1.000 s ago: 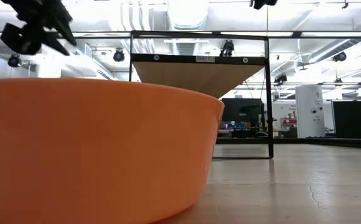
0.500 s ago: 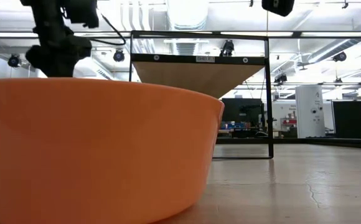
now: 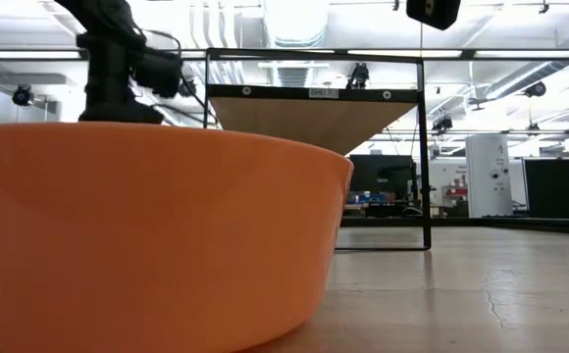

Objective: Pick & Place Mini bowls
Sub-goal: Put the top orange bowl on the shelf

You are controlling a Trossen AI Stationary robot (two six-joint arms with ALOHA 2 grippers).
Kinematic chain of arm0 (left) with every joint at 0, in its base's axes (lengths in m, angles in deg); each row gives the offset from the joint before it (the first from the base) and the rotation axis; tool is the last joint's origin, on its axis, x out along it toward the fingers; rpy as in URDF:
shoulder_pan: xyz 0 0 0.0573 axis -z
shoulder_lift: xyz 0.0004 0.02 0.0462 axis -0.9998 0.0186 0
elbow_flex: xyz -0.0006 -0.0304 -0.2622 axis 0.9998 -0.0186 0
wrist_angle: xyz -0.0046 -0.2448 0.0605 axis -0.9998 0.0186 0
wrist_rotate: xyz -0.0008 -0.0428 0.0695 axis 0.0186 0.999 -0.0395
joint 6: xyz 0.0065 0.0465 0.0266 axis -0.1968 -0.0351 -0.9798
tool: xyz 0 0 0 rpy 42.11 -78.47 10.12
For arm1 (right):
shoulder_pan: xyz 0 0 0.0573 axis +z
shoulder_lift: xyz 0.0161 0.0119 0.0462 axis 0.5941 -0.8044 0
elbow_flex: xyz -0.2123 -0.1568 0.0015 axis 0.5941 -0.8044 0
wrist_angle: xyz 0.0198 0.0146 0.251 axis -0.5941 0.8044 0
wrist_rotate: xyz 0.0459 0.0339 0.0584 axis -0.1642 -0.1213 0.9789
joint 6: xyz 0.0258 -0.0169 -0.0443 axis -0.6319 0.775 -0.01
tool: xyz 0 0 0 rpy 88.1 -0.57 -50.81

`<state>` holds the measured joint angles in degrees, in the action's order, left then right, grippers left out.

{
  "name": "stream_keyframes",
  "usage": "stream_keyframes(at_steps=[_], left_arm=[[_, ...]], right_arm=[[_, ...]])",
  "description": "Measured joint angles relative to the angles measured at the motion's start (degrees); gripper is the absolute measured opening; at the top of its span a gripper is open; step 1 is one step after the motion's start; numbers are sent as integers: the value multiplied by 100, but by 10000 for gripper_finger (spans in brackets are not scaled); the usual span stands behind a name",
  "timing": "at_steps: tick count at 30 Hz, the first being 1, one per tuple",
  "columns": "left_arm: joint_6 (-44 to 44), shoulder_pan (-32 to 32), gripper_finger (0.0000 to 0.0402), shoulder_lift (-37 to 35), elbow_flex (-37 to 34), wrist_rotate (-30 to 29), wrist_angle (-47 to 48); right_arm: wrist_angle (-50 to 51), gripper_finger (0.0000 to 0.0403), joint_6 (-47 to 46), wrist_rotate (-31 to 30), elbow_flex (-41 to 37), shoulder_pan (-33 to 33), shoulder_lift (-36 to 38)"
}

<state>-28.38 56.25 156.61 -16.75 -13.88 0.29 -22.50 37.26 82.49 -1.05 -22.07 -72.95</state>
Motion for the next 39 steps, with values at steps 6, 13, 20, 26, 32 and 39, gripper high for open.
stream_keyframes(at_steps=[6,13,20,26,32,39], left_arm=[[-604,4,117,428,0,-264,7],[-1052,5,117,789,0,-338,17],[-1420,7,117,1020,-2,-351,-77],[-1587,7,117,1334,-2,-504,-196],[-1603,7,105,1578,-2,-546,-219],[-1647,7,14,1675,-2,-501,-174]], right_arm=[[-24,18,1,-42,0,-1,3],[-86,18,39,-133,0,0,3],[-93,18,48,-146,0,-1,3],[-97,18,65,-144,0,-1,3],[-111,18,59,-143,0,-1,3],[-116,18,46,-142,0,-1,3]])
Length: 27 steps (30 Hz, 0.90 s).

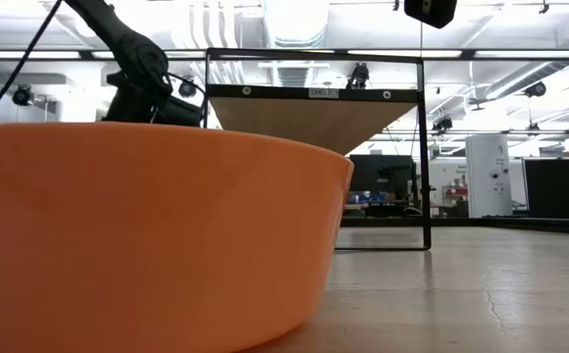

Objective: Pick & Place Mini bowls
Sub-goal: Put the top orange bowl on the shelf

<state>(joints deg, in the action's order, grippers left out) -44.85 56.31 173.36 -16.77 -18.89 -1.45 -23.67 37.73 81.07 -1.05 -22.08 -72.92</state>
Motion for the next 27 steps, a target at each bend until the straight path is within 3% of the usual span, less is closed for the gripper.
stream_keyframes(at_steps=[13,23,27], left_arm=[[-204,-2,0,-302,560,-29,801],[-198,-4,0,-480,1895,132,2118],[-56,-7,0,-480,2625,732,2448]], right_arm=[[2,18,19,2,2,-2,-2],[4,18,104,-9,2,-2,-2],[4,18,149,-11,2,-2,-2]])
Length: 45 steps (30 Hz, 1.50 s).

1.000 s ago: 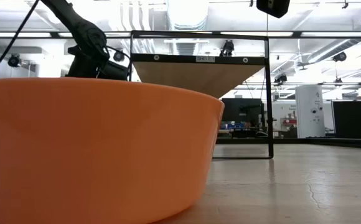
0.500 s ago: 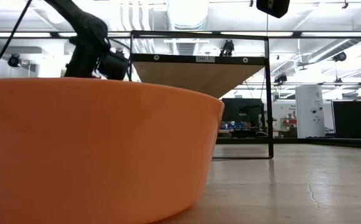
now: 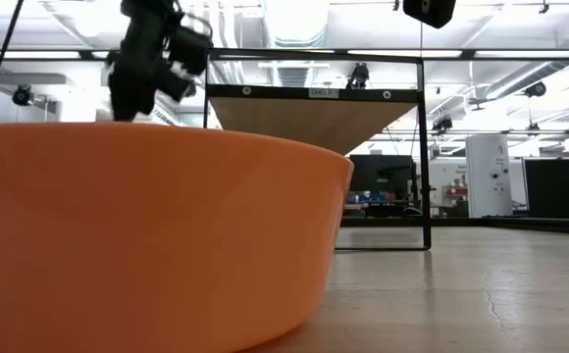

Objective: Pick & Place Mini bowls
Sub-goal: Put the top orange bowl on the shelf

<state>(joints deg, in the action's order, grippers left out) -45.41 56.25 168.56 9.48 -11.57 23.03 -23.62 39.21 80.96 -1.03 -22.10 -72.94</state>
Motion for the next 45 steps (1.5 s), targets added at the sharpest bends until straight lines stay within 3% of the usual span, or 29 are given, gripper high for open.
stream_keyframes(at_steps=[10,14,20,31,45], left_arm=[[1681,17,0,0,1602,1226,45],[2813,54,0,-2,1809,1568,-230],[3449,385,0,48,1810,1944,-733],[4004,1264,0,621,2030,2182,-1185],[4033,1415,0,2389,3757,2140,-765]], right_arm=[[4,18,117,-22,0,0,0],[4,18,131,-26,0,0,0],[6,18,133,-35,0,0,6],[6,18,131,-35,2,0,311],[2,18,124,-293,4,-2,709]])
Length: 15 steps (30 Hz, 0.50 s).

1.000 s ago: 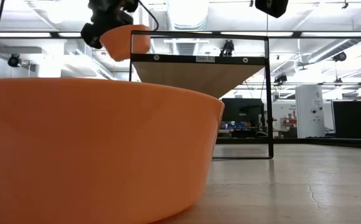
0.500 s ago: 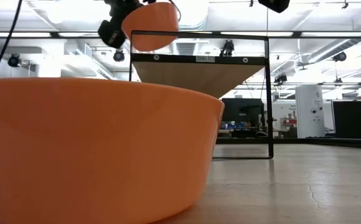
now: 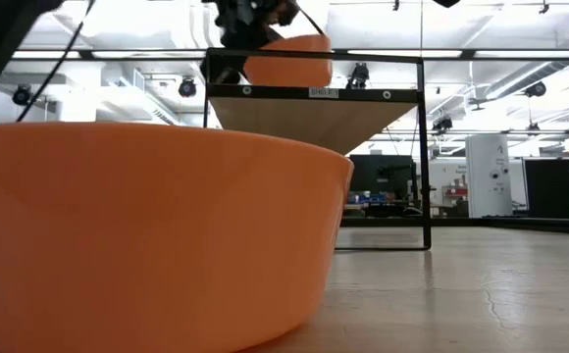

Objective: Pick & Place Mini bowls
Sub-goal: Put the top orange bowl on the shelf

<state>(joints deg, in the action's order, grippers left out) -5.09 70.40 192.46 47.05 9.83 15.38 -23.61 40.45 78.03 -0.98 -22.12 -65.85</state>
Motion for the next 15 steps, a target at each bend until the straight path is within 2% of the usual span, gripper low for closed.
stream_keyframes(at_steps=[8,15], left_arm=[[-141,65,0,664,697,-169,696],[81,78,0,703,814,-82,711]], right_arm=[[52,18,8,0,0,2,18],[90,18,243,0,0,2,14]])
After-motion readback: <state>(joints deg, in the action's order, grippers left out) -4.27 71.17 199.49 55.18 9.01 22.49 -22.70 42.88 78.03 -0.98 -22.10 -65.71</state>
